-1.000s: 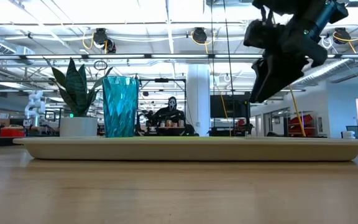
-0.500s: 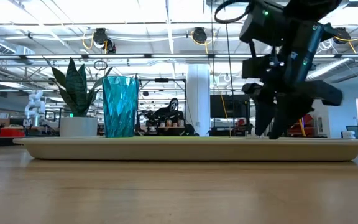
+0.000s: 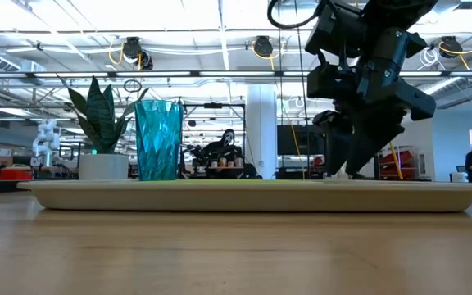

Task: Pick and place plate/cup/fork/spoon on tray
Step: Put the orange spoon to the right side of the green plate on the food tray

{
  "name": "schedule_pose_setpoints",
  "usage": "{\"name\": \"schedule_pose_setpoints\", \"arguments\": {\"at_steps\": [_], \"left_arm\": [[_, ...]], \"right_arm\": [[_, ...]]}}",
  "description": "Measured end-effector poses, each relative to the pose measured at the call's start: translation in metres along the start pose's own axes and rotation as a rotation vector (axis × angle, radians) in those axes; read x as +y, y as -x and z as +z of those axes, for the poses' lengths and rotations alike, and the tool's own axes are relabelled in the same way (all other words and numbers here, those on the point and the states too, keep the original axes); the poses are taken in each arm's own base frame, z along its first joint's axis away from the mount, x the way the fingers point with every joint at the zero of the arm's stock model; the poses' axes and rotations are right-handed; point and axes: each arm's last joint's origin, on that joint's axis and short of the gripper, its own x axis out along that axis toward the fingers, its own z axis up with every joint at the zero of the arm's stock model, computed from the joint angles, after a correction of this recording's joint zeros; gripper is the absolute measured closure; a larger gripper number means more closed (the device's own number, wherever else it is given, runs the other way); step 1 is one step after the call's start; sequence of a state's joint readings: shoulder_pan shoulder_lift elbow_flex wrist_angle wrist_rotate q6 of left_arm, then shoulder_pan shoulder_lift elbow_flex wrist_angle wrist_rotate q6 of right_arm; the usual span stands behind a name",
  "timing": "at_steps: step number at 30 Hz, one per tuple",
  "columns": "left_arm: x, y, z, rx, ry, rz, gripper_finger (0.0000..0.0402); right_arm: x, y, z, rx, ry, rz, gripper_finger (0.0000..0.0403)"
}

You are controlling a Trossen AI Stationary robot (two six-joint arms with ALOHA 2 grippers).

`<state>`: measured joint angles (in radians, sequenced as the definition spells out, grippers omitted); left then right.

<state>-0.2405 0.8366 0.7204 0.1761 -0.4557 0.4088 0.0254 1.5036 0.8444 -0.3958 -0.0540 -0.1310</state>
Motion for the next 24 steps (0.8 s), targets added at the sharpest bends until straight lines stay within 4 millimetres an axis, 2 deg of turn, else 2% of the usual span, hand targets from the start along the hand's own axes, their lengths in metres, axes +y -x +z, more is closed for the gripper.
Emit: {"name": "schedule_pose_setpoints", "arguments": {"at_steps": [4,8,16,24], "left_arm": [[0.0,0.0,0.0,0.0,0.0,0.0,0.0229],[0.0,0.0,0.0,0.001,0.0,0.0,0.0229],[0.0,0.0,-0.001,0.006,-0.002,-0.002,0.0229],[-0.001,0.0,-0.001,0.014,-0.008,-0.006,0.0229]], "right_arm": [[0.0,0.0,0.0,-0.003,0.0,-0.003,0.0177],[0.0,-0.009,-0.002,0.04,-0.012,0.003,0.0161],[0.001,-0.03,-0.003,0.083,0.025,0.01,0.0162],[0.0,-0.031,-0.006,0.11,-0.03,-0.035,0.0163]]}}
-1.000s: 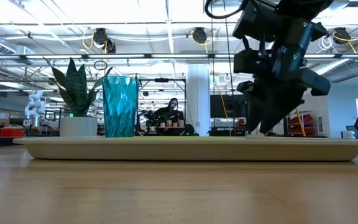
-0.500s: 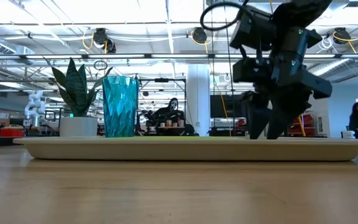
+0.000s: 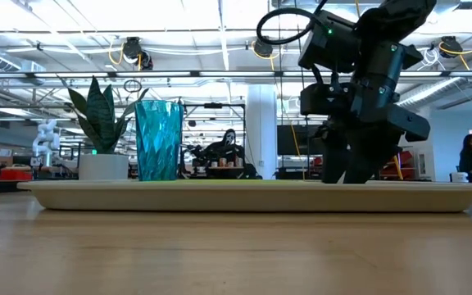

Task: Pick and place plate/cup/fork/spoon on tray
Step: Put the orange spoon to the right side of the green plate on the food tray

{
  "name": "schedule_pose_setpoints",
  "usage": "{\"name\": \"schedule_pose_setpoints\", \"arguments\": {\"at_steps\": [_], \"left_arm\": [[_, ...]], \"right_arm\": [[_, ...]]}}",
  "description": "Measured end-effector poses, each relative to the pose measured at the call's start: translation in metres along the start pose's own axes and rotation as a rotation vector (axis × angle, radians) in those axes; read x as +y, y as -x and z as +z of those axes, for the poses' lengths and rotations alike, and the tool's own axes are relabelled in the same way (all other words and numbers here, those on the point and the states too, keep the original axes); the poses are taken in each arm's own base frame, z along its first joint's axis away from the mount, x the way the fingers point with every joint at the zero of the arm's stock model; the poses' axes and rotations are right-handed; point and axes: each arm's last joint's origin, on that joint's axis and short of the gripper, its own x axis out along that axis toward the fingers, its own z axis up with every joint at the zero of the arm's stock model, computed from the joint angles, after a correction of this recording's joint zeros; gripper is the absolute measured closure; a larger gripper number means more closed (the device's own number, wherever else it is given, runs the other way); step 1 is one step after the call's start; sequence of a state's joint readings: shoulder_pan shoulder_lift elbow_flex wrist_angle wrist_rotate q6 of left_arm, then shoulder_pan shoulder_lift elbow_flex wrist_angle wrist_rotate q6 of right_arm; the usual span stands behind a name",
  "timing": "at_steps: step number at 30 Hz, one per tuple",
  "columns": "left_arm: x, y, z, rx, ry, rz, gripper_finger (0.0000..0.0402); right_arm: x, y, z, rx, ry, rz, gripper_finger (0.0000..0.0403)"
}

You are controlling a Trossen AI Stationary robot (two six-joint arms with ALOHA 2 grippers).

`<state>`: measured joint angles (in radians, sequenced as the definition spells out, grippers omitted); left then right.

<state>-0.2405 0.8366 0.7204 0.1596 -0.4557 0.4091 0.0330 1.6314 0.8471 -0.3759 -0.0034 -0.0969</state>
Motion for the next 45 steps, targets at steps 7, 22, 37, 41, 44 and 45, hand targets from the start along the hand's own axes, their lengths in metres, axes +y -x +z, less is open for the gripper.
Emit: {"name": "schedule_pose_setpoints", "arguments": {"at_steps": [7,22,37,41,44,45], "left_arm": [[0.0,0.0,0.0,0.0,0.004,0.0,0.0229],[0.0,0.0,0.0,0.0,0.015,0.0,0.0229],[0.0,0.0,0.0,-0.001,0.018,-0.001,0.0229],[0.0,0.0,0.0,-0.001,0.019,-0.001,0.0229],[0.0,0.0,0.0,-0.001,0.02,-0.001,0.0229],[0.0,0.0,0.0,-0.001,0.02,-0.001,0.0229]], "right_arm": [[-0.002,0.0,-0.008,0.083,-0.167,-0.087,0.0163],[-0.001,0.011,-0.01,0.051,-0.417,-0.132,0.0163],[-0.005,0.033,-0.012,-0.021,-0.631,-0.189,0.0163],[-0.006,0.033,-0.013,-0.01,-0.605,-0.224,0.0163],[-0.007,0.032,-0.014,-0.015,-0.581,-0.245,0.0163],[-0.007,0.031,-0.016,-0.01,-0.58,-0.246,0.0163]]}}
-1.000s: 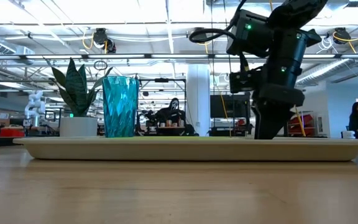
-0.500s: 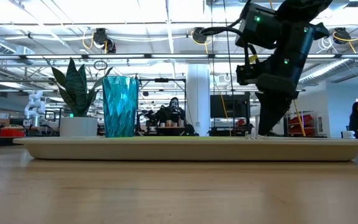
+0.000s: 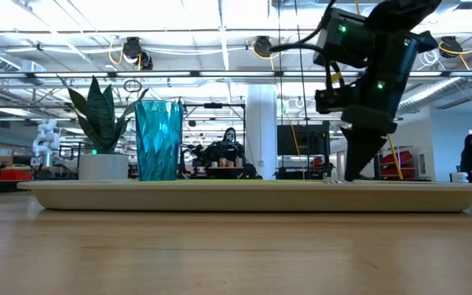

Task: Pick and place plate/cup/fork/spoon on tray
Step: Put the orange spoon to the right side of the green plate on the food tray

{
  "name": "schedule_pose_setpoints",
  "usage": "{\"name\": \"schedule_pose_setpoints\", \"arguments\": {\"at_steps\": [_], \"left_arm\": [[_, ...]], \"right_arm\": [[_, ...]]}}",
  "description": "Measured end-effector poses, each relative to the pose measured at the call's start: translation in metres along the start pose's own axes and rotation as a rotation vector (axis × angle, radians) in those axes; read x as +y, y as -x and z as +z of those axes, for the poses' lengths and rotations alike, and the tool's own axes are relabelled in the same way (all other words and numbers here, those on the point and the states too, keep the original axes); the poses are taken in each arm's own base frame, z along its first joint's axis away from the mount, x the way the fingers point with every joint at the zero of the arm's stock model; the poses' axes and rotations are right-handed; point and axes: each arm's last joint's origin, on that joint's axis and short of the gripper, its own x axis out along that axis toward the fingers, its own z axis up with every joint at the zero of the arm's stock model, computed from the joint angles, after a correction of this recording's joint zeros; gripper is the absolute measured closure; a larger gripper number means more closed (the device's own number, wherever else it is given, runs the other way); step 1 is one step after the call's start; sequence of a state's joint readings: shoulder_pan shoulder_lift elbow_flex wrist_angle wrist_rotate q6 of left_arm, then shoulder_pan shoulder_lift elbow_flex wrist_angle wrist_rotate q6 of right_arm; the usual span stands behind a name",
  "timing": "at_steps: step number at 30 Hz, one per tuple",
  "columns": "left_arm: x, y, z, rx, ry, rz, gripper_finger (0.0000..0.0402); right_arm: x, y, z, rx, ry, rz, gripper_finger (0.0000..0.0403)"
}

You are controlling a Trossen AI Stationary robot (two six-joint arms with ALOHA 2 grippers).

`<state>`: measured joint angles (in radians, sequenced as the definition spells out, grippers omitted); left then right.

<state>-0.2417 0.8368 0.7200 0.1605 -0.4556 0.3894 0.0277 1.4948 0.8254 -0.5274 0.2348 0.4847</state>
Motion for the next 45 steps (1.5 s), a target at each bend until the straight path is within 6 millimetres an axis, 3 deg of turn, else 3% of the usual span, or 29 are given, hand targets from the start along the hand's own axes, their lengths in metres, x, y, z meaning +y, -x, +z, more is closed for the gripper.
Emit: {"name": "schedule_pose_setpoints", "arguments": {"at_steps": [13,24,33,45], "left_arm": [[0.0,0.0,0.0,0.0,0.001,0.0,0.0229],[0.0,0.0,0.0,0.0,0.001,0.0,0.0229],[0.0,0.0,0.0,0.0,0.001,0.0,0.0229],[0.0,0.0,0.0,0.0,0.001,0.0,0.0229]], "right_arm": [[-0.004,-0.011,-0.022,0.078,-0.155,-0.01,0.0164],[0.004,-0.009,-0.025,0.145,-0.141,0.115,0.0206],[0.012,-0.006,-0.029,0.183,-0.119,0.188,0.0217],[0.011,-0.007,-0.029,0.143,-0.094,0.107,0.0218]]}}
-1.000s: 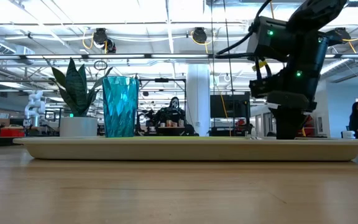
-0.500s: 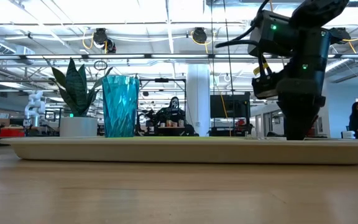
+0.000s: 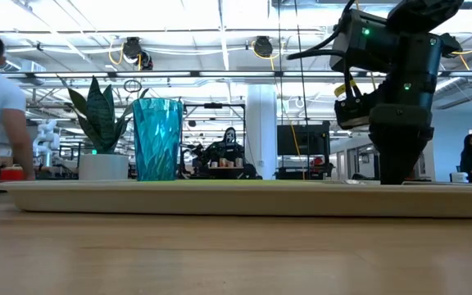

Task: Pick and place plate/cup/fork/spoon on tray
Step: Put the orange spoon to the right side of the green plate on the food tray

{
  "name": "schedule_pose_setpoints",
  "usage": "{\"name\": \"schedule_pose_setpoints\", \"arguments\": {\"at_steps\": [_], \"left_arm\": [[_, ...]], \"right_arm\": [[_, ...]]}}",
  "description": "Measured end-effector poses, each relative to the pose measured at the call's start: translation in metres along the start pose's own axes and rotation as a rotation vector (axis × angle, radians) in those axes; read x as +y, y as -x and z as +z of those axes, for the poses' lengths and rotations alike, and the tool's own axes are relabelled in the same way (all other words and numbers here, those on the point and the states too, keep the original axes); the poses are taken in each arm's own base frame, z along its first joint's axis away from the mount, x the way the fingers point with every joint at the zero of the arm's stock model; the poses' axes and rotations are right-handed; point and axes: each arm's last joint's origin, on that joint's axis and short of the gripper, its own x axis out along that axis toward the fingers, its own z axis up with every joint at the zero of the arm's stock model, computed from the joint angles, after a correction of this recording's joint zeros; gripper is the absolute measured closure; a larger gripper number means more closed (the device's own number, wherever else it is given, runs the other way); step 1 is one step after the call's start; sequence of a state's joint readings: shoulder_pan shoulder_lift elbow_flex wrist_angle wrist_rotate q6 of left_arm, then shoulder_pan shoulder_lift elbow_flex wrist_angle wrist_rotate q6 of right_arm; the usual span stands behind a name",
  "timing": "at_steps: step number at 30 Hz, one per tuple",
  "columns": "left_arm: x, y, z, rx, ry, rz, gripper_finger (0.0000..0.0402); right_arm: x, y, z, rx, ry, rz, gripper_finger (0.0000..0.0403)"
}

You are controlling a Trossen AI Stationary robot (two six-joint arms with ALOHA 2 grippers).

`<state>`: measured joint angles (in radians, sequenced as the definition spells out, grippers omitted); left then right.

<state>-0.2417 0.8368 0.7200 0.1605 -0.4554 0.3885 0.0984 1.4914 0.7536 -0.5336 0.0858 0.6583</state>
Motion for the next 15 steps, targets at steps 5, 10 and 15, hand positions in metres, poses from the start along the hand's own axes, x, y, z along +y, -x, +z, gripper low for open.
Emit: {"name": "schedule_pose_setpoints", "arguments": {"at_steps": [5,10,15], "left_arm": [[0.0,0.0,0.0,0.0,0.0,0.0,0.0229],[0.0,0.0,0.0,0.0,0.0,0.0,0.0229],[0.0,0.0,0.0,0.0,0.0,0.0,0.0229]], "right_arm": [[-0.008,-0.001,0.003,-0.022,0.092,-0.077,0.0218],[-0.016,-0.001,0.007,-0.014,0.168,-0.097,0.0226],[-0.024,-0.002,0.012,-0.02,0.162,-0.122,0.0248]]}}
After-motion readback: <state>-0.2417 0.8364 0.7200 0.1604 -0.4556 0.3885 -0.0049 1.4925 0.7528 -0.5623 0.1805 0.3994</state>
